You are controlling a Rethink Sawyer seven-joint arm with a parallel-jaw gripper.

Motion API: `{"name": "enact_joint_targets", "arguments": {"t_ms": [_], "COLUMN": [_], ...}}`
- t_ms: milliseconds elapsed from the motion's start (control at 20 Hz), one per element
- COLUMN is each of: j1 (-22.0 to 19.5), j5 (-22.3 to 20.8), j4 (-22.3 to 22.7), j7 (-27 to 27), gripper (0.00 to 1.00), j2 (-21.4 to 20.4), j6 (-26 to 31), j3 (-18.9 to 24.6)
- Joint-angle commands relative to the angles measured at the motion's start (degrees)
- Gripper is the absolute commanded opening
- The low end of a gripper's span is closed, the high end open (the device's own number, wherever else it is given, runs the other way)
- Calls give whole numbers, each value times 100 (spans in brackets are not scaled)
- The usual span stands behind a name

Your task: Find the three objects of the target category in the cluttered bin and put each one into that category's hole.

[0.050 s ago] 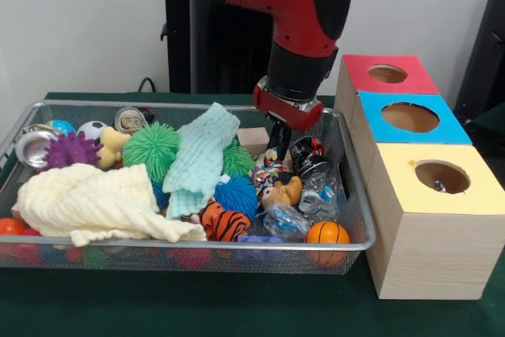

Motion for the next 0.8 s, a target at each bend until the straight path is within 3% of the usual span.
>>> {"name": "enact_joint_targets", "arguments": {"t_ms": [50, 300, 600, 800], "j1": [241, 242, 341, 87], "j5": [-308, -665, -1257, -1284], "j4": [-1158, -1636, -2171, -2124], "j7": [-232, -570, -525, -500], "gripper": [0, 0, 0, 0], "j2": [-204, -538, -568, -816], "j6": [1422, 2082, 1895, 1805], "j3": [-448, -391, -472, -110]}}
